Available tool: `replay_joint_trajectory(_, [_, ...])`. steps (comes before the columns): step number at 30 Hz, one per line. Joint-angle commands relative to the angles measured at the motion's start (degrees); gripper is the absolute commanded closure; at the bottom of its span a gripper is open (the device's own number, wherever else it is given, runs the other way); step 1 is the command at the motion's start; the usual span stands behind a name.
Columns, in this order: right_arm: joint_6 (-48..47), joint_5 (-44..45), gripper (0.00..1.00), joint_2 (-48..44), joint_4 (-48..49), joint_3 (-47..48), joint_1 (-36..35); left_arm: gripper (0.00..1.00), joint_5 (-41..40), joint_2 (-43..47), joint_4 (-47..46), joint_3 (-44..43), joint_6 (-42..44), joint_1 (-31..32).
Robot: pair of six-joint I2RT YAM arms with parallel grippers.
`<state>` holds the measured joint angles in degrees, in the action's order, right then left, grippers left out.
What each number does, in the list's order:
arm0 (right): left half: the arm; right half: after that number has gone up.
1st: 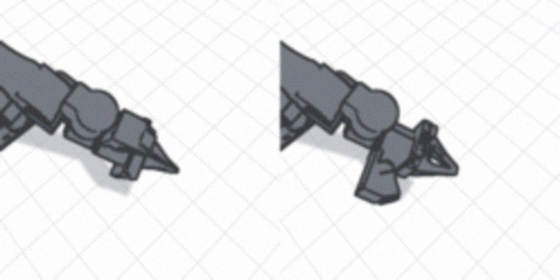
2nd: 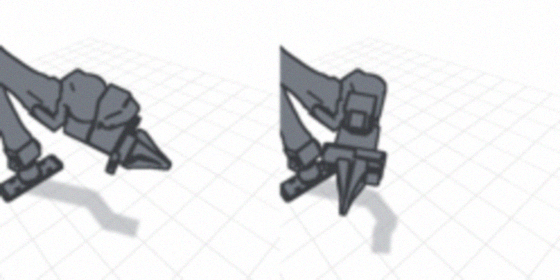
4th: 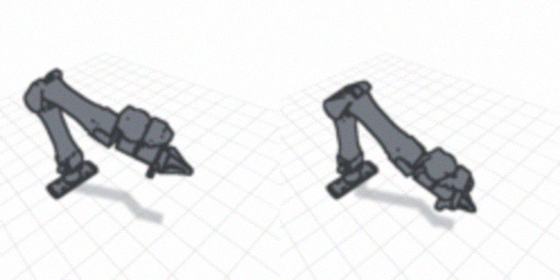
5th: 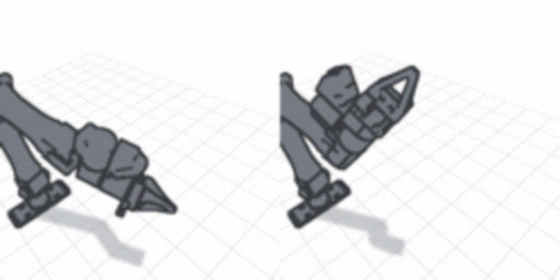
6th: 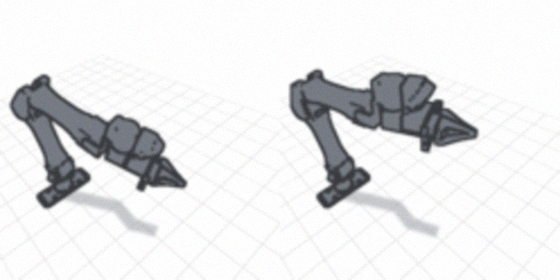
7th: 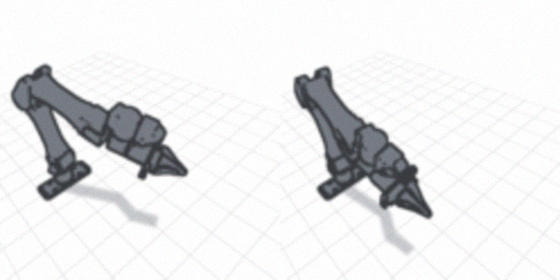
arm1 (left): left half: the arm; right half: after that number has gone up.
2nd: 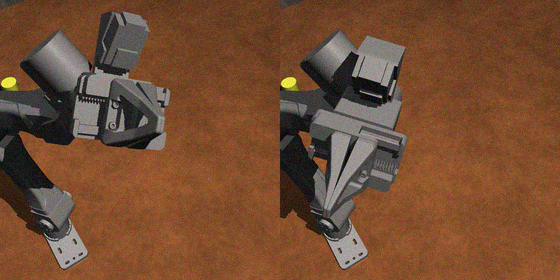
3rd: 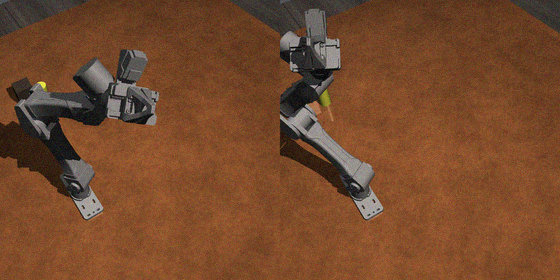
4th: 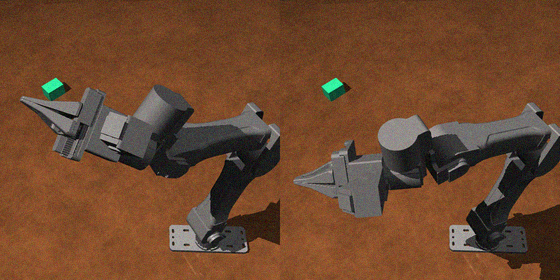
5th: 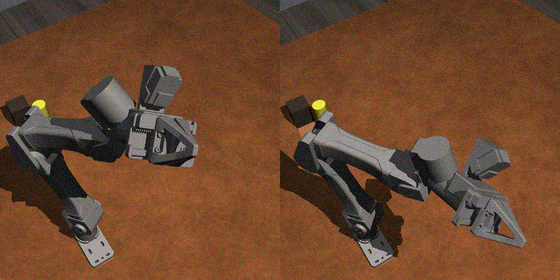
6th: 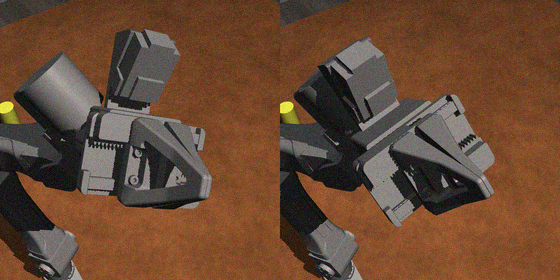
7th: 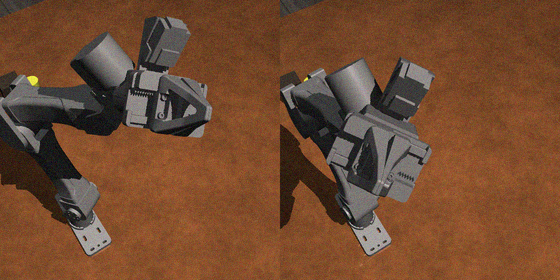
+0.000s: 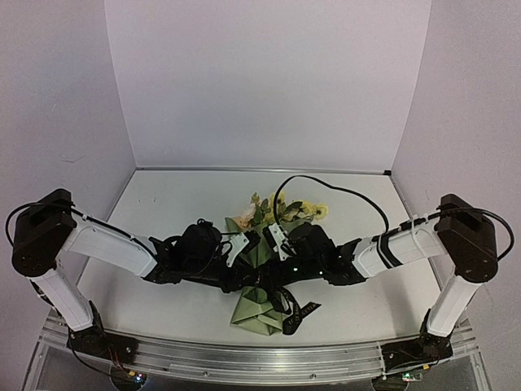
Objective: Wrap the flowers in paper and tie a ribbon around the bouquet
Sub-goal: Cross the half-tied ribbon at the center of the board, then tie the half-tied ribbon around the folded bouquet.
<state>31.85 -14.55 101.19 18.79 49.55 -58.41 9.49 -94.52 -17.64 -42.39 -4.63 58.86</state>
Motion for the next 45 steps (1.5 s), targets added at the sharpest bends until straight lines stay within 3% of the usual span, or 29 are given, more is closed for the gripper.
replay_joint_trajectory(1, [-1.8, -1.7, 1.0, 0.4, 7.6, -0.9, -0.3, 0.64, 2.9, 3.3, -5.8, 3.3, 2.4, -1.5])
replay_joint_trajectory(11, [-5.3, -1.9, 1.0, 1.7, 8.3, -0.8, -0.3, 0.63, 4.1, 9.5, -6.9, 6.9, 7.4, -3.6])
replay_joint_trajectory(20, [-7.0, -1.6, 1.0, 2.2, 8.7, -1.6, -0.3, 0.64, 7.2, 9.6, -7.9, 7.9, 15.1, -6.2])
replay_joint_trajectory(29, [-8.2, -2.7, 1.0, 2.2, 8.9, -1.5, -0.2, 0.6, 14.7, 5.1, -0.3, 2.0, 23.6, -8.2])
replay_joint_trajectory(45, [-9.6, -3.7, 1.0, 1.9, 9.0, -1.0, -0.3, 0.62, 18.5, -0.3, 5.1, -3.1, 26.0, -9.2])
